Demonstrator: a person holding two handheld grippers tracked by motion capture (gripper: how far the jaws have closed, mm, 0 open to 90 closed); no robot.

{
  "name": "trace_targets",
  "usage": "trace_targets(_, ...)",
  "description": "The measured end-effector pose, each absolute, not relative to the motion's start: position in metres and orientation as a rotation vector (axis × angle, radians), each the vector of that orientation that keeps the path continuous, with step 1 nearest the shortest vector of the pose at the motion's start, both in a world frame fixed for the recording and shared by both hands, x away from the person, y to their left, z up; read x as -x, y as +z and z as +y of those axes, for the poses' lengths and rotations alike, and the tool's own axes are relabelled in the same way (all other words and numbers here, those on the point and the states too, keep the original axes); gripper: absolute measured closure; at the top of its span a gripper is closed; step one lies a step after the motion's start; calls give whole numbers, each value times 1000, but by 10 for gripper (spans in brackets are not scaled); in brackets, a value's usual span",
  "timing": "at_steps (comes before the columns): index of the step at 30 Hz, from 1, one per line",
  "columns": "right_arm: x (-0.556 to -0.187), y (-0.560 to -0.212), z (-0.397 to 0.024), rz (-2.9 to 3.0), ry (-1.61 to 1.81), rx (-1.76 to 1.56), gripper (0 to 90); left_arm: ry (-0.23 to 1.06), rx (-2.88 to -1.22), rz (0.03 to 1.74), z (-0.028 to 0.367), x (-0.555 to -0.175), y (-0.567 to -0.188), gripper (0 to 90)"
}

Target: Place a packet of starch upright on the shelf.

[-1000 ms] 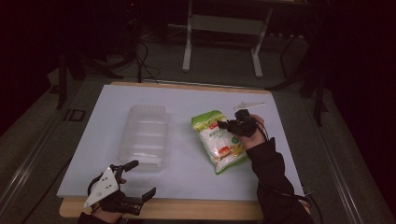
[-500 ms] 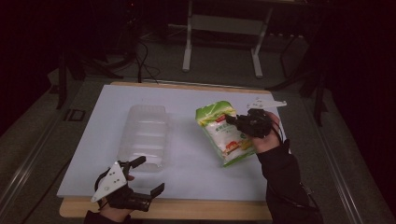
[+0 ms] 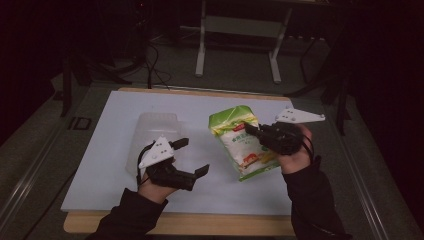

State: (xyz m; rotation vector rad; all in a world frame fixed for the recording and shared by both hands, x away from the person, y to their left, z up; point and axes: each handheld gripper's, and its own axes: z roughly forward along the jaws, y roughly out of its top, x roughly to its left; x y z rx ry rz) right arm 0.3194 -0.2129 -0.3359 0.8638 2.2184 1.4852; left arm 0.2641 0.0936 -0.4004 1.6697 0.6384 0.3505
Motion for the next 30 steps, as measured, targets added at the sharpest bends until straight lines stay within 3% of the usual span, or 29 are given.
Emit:
trace_targets(9,-309,-334,-208,2223,1515,-821,838,309,-1714,668,68,-294,-399,61)
trace_targets(11,-307,-337,-206,2232,1521,-814,838,290,-1718,668,62,-299,-399,102)
trace_targets(14,-307,-338,-205,2236,1526,-807,838,267,-1720,669,57,-305,-401,178)
trace_targets(16,-307,-339,-205,2236,1531,-804,838,234,-1721,663,54,-309,-403,294)
trace_targets(17,-307,-339,-205,2236,1531,-804,838,210,-1721,650,53,-310,-404,294)
trace_targets(23,-306,-341,-204,2236,1515,-793,838,209,-1739,640,46,-313,-402,511)
trace_targets(27,-304,-342,-204,2227,1519,-796,839,186,-1752,670,44,-317,-397,604)
trace_targets(28,-305,-344,-204,2226,1541,-810,839,184,-1764,679,43,-318,-395,739)
trace_targets(30,-305,-345,-205,2220,1540,-817,840,178,-1777,681,41,-319,-393,776)
